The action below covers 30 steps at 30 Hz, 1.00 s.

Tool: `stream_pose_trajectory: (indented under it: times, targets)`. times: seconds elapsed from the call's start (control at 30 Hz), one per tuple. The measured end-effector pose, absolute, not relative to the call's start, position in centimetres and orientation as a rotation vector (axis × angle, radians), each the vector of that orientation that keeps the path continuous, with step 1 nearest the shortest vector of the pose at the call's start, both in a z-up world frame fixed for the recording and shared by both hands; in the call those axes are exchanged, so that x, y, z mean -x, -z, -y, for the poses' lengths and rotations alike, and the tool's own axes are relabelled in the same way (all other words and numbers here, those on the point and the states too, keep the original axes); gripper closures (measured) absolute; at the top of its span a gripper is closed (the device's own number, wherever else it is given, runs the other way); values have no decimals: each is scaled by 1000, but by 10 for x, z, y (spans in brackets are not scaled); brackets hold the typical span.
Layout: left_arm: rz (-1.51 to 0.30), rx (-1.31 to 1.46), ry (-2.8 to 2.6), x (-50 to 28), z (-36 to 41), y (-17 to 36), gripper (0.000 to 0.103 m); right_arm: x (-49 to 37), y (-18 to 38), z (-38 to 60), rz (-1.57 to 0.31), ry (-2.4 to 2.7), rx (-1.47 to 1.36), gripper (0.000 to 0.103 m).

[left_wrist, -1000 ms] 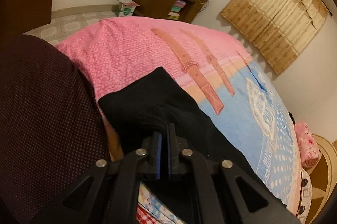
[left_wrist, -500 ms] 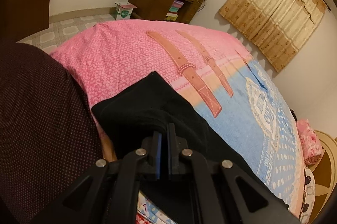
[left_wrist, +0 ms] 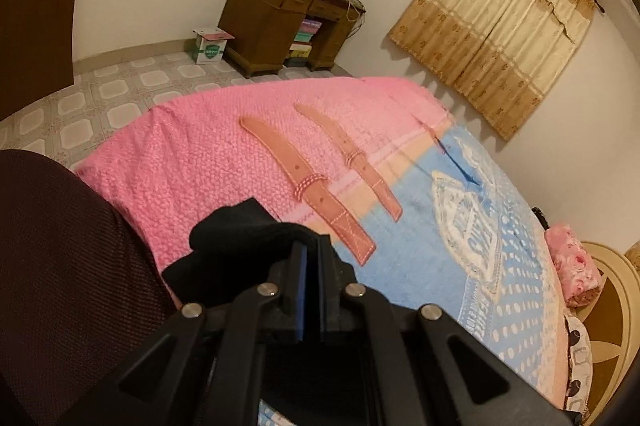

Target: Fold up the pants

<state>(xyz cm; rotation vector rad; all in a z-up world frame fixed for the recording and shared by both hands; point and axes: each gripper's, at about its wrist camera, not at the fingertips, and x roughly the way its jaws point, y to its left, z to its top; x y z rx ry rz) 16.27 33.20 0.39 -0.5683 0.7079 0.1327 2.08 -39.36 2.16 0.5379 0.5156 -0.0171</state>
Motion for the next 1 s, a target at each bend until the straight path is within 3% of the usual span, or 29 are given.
stream_pose_trajectory:
  times: [0.17,0.43,0.57,0.67,0.77,0.87,0.9,1.0]
  targets:
    - [-754,556,-170,-146,-347,17,99,11,-6,409,-561,14,-550,97]
    - [-918,569,-306,-126,-363,107,99,44,125,411,-779,65,-630,97]
    - [-920,500,-332,-128,-356,115,97,49,136,410,-766,56,-637,97]
    - [-936,413,-369,-130,-350,110,90,51,132,410,-802,47,-631,96]
    - [-889,303,-466,-120,-351,91,90,60,131,411,-833,54,-655,81]
    - [-822,263,-541,-109,-352,66,81,70,119,420,-772,85,-681,43]
    - [-795,258,-561,-107,-350,57,76,72,113,423,-741,96,-680,37]
    - [-707,211,-557,-101,-327,31,62,71,97,436,-666,113,-691,37]
